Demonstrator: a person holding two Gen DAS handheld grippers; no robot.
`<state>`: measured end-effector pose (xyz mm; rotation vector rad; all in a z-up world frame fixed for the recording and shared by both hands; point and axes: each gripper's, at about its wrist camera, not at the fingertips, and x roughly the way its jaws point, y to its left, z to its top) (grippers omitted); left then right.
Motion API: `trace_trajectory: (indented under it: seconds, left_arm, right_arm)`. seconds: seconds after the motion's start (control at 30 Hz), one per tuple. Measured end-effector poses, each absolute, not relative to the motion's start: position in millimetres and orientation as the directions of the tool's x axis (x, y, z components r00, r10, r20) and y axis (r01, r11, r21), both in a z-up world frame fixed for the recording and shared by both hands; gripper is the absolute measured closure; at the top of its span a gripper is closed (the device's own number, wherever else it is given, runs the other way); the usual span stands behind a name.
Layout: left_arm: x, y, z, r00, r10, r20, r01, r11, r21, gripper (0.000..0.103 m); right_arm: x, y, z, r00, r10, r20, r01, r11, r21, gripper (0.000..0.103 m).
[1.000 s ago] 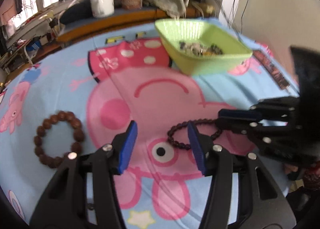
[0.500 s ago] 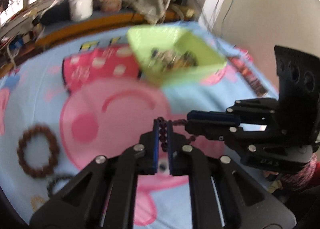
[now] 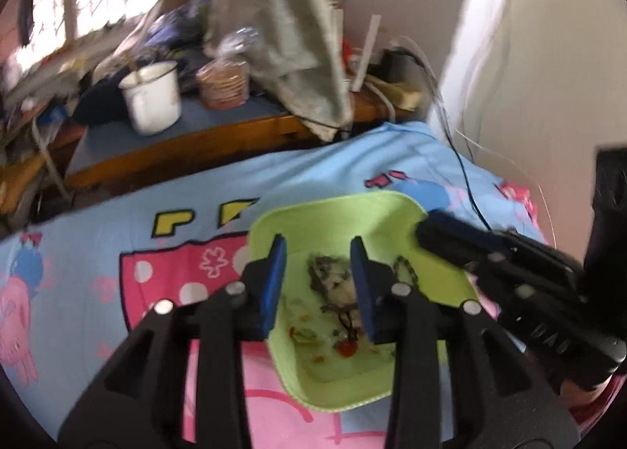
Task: Organize jewelry
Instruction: 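Carry the black bead bracelet over the green basket and open the right tool, then grasp the clear-gold bead bracelet with the right tool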
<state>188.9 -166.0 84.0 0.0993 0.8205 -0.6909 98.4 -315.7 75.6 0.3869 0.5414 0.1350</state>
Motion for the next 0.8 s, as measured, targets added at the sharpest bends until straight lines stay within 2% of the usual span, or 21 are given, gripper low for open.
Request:
trace_trajectory:
  seconds: [0.07,0.13,0.17,0.23,0.4,0.5,0.57,0.73,0.8]
  left_arm:
    - [184,-147,92,0.475,-0.575,-0.666,0.609,0.761,-0.222,0.071]
    - [168,-120,100,0.506,-0.586,-0.633,0.618,0.758,-0.208,0.071]
    - [162,-110,101,0.511,-0.589,-0.626,0.619,0.757,-0.209,0.071]
    - [146,-74,98,0.511,-0.595,-0.62,0.613,0.758,-0.222,0.071]
    - [118,37,75,0.575,-0.483,-0.66,0.49,0.85,-0.195,0.071]
    - [104,97,57,0.606,-0.371,-0.703,0.371,0.914,-0.163,0.071]
    - [96,129,42,0.601,-0.341,-0.723,0.308,0.933,-0.184,0.071]
    - [73,153,14,0.574,-0.324,-0.752,0.269,0.942,-0.2,0.071]
    - [64,148,4,0.556,-0.322,-0.766,0.29,0.939,-0.185,0.068]
  right_arm:
    - [81,-319,81,0.879,0.241,-0.411,-0.046,0.902,0.429,0.103]
    - [65,-311,82,0.89,0.232,-0.392,-0.06,0.913,0.404,0.102]
    - [58,-305,78,0.887,0.244,-0.393,-0.075,0.914,0.398,0.091]
    - [50,-289,71,0.867,0.291,-0.405,-0.115,0.907,0.404,0.086]
    - [44,-216,39,0.72,0.461,-0.519,-0.278,0.877,0.392,0.086]
    - [45,-166,20,0.61,0.534,-0.585,-0.377,0.845,0.378,0.086]
    - [44,-135,12,0.551,0.554,-0.624,-0.43,0.829,0.356,0.086]
    - [40,-75,6,0.455,0.585,-0.672,-0.552,0.777,0.303,0.086]
    - [39,-59,8,0.434,0.595,-0.676,-0.583,0.758,0.293,0.095]
